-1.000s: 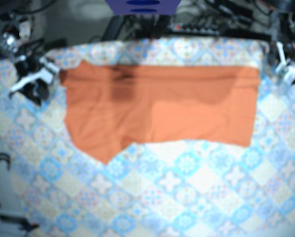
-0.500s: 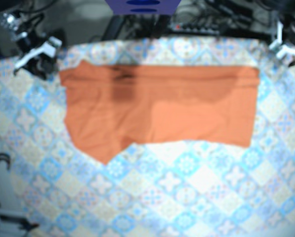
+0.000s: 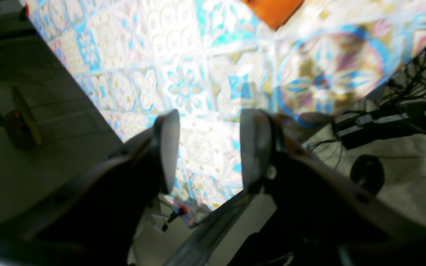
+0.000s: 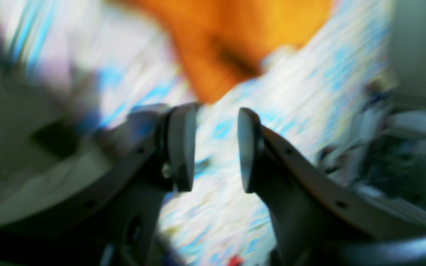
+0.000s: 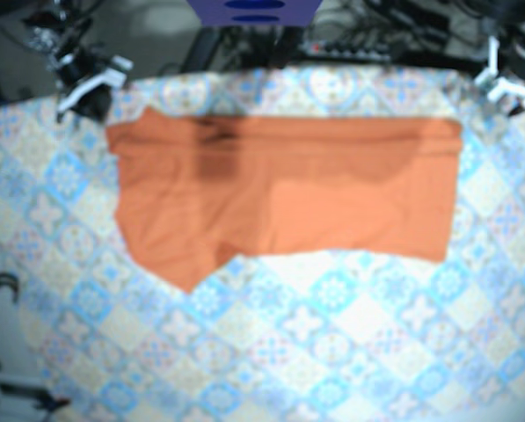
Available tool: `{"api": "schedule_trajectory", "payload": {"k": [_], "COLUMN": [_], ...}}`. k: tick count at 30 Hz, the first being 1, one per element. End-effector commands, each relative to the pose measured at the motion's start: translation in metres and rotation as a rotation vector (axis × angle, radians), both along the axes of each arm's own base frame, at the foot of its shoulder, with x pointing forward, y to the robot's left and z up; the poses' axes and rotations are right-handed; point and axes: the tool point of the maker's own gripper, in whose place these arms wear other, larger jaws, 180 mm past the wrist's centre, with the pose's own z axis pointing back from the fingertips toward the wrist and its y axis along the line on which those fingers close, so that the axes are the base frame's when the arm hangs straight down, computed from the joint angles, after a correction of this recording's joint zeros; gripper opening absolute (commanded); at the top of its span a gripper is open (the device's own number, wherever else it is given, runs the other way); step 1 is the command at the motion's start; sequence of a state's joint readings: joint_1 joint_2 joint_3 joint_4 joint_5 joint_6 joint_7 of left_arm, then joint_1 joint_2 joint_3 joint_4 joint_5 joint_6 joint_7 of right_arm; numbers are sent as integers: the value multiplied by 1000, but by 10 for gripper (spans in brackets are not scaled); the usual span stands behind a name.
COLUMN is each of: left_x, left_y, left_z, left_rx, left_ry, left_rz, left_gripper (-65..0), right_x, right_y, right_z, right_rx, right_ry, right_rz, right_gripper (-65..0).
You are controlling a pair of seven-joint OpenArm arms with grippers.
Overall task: Fold the T-shirt properly
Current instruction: 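Raise both grippers away from the folded edge, then move both grippers back to the folded edge corners and grasp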
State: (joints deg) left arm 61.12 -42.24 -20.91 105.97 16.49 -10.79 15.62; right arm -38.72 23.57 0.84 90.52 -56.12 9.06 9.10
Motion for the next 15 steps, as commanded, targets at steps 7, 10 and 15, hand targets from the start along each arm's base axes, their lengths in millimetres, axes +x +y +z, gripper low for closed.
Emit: {"api": "schedule_trajectory", "payload": {"k": [7, 10, 15], "left_x": [5, 5, 6], "left_y": [2, 3, 3], "left_z": [7, 7, 7], "left_rx": [14, 15, 16], "left_ry": [-20, -21, -22], "left_rz": [-11, -10, -10], "left_gripper": [-389, -389, -389], "right_x": [12, 8, 17], "right_y": [6, 3, 2], "right_z": [-1, -6, -8], "right_rx": [13, 10, 10], "right_ry": [-32, -15, -25], "right_rz": [30, 22, 18], "right_gripper": [-455, -455, -455]}}
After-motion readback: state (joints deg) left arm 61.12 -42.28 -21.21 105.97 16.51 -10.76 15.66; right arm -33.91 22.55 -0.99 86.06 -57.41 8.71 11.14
